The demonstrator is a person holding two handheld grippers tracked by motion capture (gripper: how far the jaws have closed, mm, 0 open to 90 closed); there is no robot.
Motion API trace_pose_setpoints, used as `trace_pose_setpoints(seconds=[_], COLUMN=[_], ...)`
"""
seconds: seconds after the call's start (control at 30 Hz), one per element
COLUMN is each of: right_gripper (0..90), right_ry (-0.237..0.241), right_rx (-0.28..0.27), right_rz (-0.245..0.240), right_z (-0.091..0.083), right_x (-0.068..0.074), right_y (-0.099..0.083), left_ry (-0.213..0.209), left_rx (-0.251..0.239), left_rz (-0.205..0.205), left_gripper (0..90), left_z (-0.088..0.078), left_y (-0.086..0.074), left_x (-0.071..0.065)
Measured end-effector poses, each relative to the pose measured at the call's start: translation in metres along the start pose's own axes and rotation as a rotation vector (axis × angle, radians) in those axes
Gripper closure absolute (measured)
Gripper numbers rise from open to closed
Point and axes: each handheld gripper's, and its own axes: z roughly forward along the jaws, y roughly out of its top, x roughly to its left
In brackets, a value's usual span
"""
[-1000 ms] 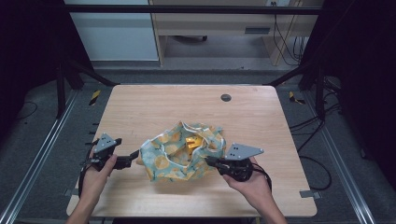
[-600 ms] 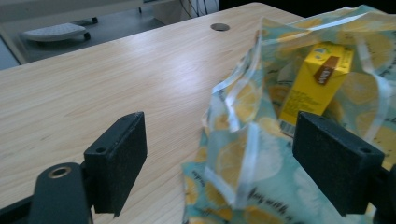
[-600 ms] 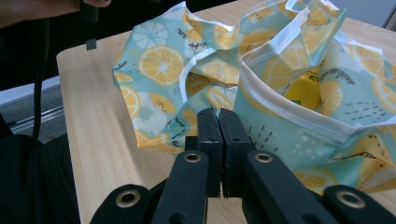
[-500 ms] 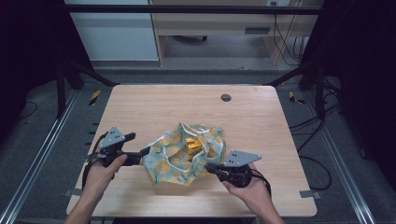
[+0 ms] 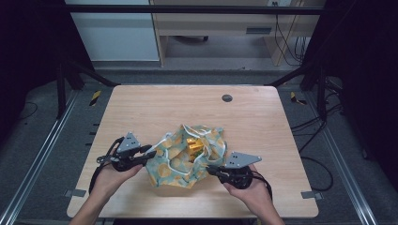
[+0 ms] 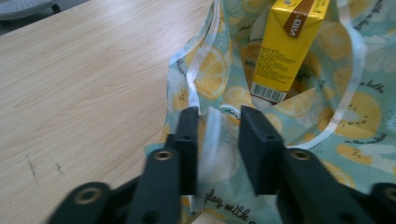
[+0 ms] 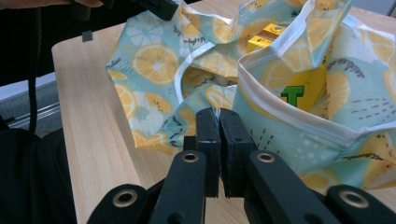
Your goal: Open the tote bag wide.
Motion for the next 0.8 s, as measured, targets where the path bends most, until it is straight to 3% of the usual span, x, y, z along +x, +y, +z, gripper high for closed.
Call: trace_pose_setpoints(seconds=[0.07,0.17,0.27,0.33,0.4,0.5,0.67,0.8], right_gripper=[87.3,87.0,87.0,86.8,86.9,86.9,86.9,86.7], right_ry=[-0.002,-0.017,-0.024,-0.032,-0.034,-0.040,-0.040,-0.043], right_rx=[0.002,0.011,0.014,0.016,0.018,0.025,0.035,0.046], right_rz=[0.000,0.005,0.010,0.017,0.016,0.022,0.021,0.025], right_z=[0.000,0.000,0.000,-0.001,-0.001,-0.002,-0.002,-0.003], right_x=[0.000,-0.002,-0.003,-0.003,-0.003,-0.002,-0.001,0.000], right_y=[-0.001,-0.003,-0.005,-0.007,-0.008,-0.010,-0.014,-0.017], left_ry=[-0.013,-0.021,-0.049,-0.073,-0.109,-0.104,-0.103,-0.132], left_rx=[-0.022,-0.089,-0.161,-0.180,-0.172,-0.133,-0.096,-0.075], left_rz=[0.005,-0.004,-0.037,-0.055,-0.063,-0.045,-0.050,-0.038], left_gripper=[82.8,89.7,90.0,90.0,90.0,90.0,90.0,90.0], left_z=[-0.005,-0.016,-0.030,-0.037,-0.040,-0.038,-0.032,-0.032], left_y=[-0.002,-0.003,-0.006,-0.010,-0.015,-0.023,-0.030,-0.034], left_x=[-0.001,-0.003,-0.003,-0.004,-0.006,-0.009,-0.008,-0.013])
